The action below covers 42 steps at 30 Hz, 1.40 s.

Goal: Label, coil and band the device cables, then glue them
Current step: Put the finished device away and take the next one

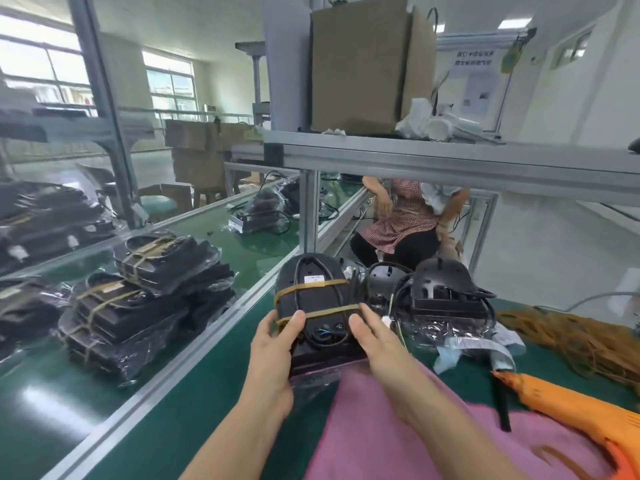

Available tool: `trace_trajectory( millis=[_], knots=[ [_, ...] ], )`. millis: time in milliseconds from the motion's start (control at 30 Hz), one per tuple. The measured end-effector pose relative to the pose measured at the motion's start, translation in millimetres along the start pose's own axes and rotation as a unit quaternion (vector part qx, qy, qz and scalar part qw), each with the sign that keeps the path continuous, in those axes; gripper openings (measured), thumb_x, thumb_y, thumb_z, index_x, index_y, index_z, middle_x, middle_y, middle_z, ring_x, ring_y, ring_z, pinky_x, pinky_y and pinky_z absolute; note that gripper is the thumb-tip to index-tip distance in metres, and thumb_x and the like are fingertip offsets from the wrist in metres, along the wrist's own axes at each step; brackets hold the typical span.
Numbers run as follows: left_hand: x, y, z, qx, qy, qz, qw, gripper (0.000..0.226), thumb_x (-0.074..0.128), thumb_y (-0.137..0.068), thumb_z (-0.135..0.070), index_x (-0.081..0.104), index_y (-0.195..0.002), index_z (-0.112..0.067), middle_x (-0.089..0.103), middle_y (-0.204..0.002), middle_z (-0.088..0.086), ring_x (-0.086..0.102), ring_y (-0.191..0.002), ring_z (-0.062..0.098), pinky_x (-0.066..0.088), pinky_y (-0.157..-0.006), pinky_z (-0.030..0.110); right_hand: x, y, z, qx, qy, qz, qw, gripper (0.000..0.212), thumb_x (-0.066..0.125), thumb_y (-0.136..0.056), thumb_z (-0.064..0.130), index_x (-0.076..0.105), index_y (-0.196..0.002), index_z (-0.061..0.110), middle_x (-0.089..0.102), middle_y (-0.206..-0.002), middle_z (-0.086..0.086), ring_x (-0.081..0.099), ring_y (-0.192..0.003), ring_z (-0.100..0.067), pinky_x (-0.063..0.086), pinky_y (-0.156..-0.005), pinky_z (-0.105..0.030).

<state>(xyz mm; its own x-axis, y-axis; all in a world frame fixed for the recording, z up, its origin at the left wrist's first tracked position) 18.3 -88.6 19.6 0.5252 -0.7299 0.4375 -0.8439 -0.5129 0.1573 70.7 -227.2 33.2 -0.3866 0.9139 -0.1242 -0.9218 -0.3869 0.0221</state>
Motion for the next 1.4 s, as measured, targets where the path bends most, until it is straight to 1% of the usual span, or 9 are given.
trace_trajectory(
  millis=[133, 267, 433, 567, 733, 833, 1000, 1167, 1400],
  knots=[
    [-18.9, -9.4, -34.5, 0.088, 0.016, -0.073, 0.993, 0.034, 0.067, -0.089, -0.023, 0.048, -0.117, -0.025, 0.068, -0.102, 0.001, 0.072, -0.078, 0.014, 0.057, -0.064, 0.035, 36.3, -21.8, 26.7, -0.027, 0.001, 0.049, 0.998, 0.059, 0.043, -0.097, 0.048, 0.029, -0.151, 0.028, 0.036, -0.153, 0.007, 0.036, -0.138, -0.012, 0.025, -0.117, -0.036],
    [-52.4, -3.5, -74.4, 0.170, 0.028, -0.136, 0.976, 0.035, 0.064, -0.092, -0.023, 0.046, -0.122, -0.022, 0.064, -0.106, -0.002, 0.064, -0.102, 0.020, 0.047, -0.101, 0.049, 85.5, -33.2, 55.3, -0.059, -0.004, 0.111, 0.992, 0.054, 0.042, -0.099, 0.046, 0.031, -0.150, 0.032, 0.037, -0.151, 0.011, 0.040, -0.132, -0.008, 0.033, -0.109, -0.035],
    [-115.2, 14.8, -99.3, 0.208, 0.052, -0.215, 0.953, 0.032, 0.059, -0.095, -0.027, 0.047, -0.125, -0.026, 0.065, -0.118, 0.004, 0.065, -0.101, 0.021, 0.053, -0.089, 0.047, 156.8, -28.8, 68.8, -0.098, 0.028, 0.191, 0.976, 0.055, 0.041, -0.100, 0.046, 0.028, -0.151, 0.030, 0.033, -0.150, 0.013, 0.031, -0.124, 0.004, 0.022, -0.099, -0.018],
    [-170.1, 30.3, -104.5, 0.219, 0.078, -0.269, 0.935, 0.031, 0.058, -0.096, -0.024, 0.051, -0.126, -0.031, 0.066, -0.121, 0.004, 0.062, -0.113, 0.026, 0.046, -0.101, 0.052, 216.3, -20.2, 60.7, -0.101, 0.070, 0.266, 0.956, 0.058, 0.037, -0.100, 0.051, 0.022, -0.152, 0.030, 0.026, -0.157, 0.011, 0.026, -0.140, -0.006, 0.020, -0.104, -0.022],
    [-213.7, 34.8, -103.2, 0.228, 0.067, -0.319, 0.918, 0.034, 0.055, -0.097, -0.017, 0.056, -0.130, -0.025, 0.069, -0.116, 0.006, 0.064, -0.110, 0.026, 0.052, -0.090, 0.044, 267.1, -11.7, 45.0, -0.078, 0.101, 0.309, 0.942, 0.058, 0.033, -0.102, 0.048, 0.018, -0.154, 0.027, 0.021, -0.160, 0.005, 0.021, -0.145, -0.013, 0.017, -0.118, -0.033],
    [-237.4, 30.1, -93.0, 0.209, 0.081, -0.367, 0.903, 0.049, 0.057, -0.096, -0.019, 0.045, -0.143, -0.024, 0.062, -0.128, 0.009, 0.058, -0.119, 0.031, 0.042, -0.105, 0.054, 285.2, -4.6, 35.1, -0.090, 0.134, 0.324, 0.932, 0.057, 0.033, -0.103, 0.042, 0.017, -0.154, 0.022, 0.015, -0.161, 0.006, 0.014, -0.147, -0.011, 0.012, -0.117, -0.031],
    [-261.0, 23.7, -72.8, 0.182, 0.082, -0.408, 0.891, 0.043, 0.053, -0.098, -0.017, 0.048, -0.141, -0.022, 0.063, -0.125, 0.013, 0.061, -0.113, 0.036, 0.046, -0.099, 0.057, 302.5, 0.1, 15.3, -0.110, 0.187, 0.346, 0.913, 0.058, 0.035, -0.104, 0.034, 0.013, -0.155, 0.016, 0.011, -0.162, 0.002, 0.012, -0.148, -0.014, 0.010, -0.116, -0.027],
    [-264.0, 17.2, -54.6, 0.152, -0.058, -0.445, 0.881, 0.034, 0.043, -0.102, -0.022, 0.051, -0.135, -0.016, 0.058, -0.129, 0.018, 0.056, -0.116, 0.035, 0.042, -0.103, 0.052, 303.0, -2.6, -3.2, -0.122, 0.234, 0.357, 0.896, 0.059, 0.037, -0.104, 0.027, 0.013, -0.154, 0.010, 0.011, -0.162, -0.001, 0.013, -0.148, -0.016, 0.011, -0.120, -0.029],
    [-264.4, 9.7, -51.1, 0.093, -0.261, -0.517, 0.810, 0.050, 0.033, -0.105, -0.023, 0.026, -0.150, -0.003, 0.024, -0.158, 0.013, 0.017, -0.146, 0.029, 0.011, -0.117, 0.047, 291.7, -6.7, -7.5, -0.162, 0.291, 0.352, 0.875, 0.052, 0.036, -0.104, 0.020, 0.021, -0.151, 0.005, 0.019, -0.159, -0.003, 0.015, -0.147, -0.020, 0.012, -0.120, -0.030]
  ],
)
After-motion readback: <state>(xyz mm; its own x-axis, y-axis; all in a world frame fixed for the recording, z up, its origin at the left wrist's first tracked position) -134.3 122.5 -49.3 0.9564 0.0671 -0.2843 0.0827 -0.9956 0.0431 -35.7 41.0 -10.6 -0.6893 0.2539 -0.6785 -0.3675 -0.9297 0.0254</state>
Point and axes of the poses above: each hand's wrist, its own y-axis away from the middle knuckle, its own x-axis out of the palm, z = x × y, the point moved 2 cm from there along -y, towards the middle knuckle
